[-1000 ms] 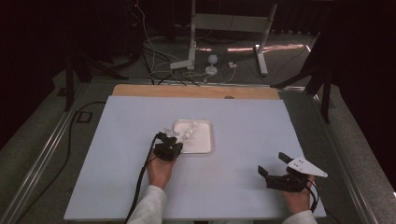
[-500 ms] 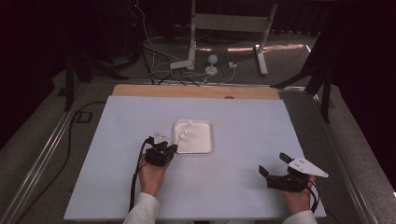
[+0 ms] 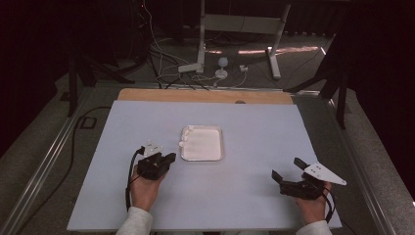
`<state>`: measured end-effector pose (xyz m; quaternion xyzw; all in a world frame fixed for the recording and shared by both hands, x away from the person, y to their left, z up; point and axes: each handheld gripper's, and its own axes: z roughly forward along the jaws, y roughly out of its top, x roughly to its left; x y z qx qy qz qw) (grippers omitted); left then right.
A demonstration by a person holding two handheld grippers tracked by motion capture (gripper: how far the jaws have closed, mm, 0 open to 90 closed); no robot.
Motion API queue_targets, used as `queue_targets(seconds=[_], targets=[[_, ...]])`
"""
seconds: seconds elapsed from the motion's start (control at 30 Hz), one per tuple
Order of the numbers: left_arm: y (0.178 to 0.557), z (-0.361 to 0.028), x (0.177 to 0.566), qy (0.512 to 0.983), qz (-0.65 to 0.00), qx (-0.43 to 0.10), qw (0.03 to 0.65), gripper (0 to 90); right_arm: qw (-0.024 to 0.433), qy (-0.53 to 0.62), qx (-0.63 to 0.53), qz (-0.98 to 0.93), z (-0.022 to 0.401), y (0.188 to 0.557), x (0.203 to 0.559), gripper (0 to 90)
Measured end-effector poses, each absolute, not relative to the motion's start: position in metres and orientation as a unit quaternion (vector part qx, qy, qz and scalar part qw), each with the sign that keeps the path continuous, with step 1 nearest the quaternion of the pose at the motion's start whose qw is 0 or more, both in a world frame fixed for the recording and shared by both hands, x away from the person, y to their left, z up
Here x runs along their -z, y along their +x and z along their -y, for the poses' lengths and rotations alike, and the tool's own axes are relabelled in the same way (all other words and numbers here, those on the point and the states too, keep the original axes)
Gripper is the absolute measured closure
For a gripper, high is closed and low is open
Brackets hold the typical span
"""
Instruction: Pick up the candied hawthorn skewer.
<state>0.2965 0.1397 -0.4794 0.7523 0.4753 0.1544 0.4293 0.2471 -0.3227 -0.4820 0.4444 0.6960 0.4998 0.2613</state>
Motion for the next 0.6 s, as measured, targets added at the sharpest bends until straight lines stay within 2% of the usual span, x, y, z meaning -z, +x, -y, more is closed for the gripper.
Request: queue_targets(seconds=[0.2, 0.6], targets=[[0.294, -0.141, 0.474, 0.752, -0.464, -0.154, 0.442, 89.8, 0.266, 0.428, -0.504, -0.701, 0.312, 0.255, 0.467, 0.1], [0.288, -0.139, 0.469, 0.755, -0.449, -0.151, 0.454, 89.8, 0.258, 0.375, -0.517, -0.725, 0.254, 0.304, 0.438, 0.2]])
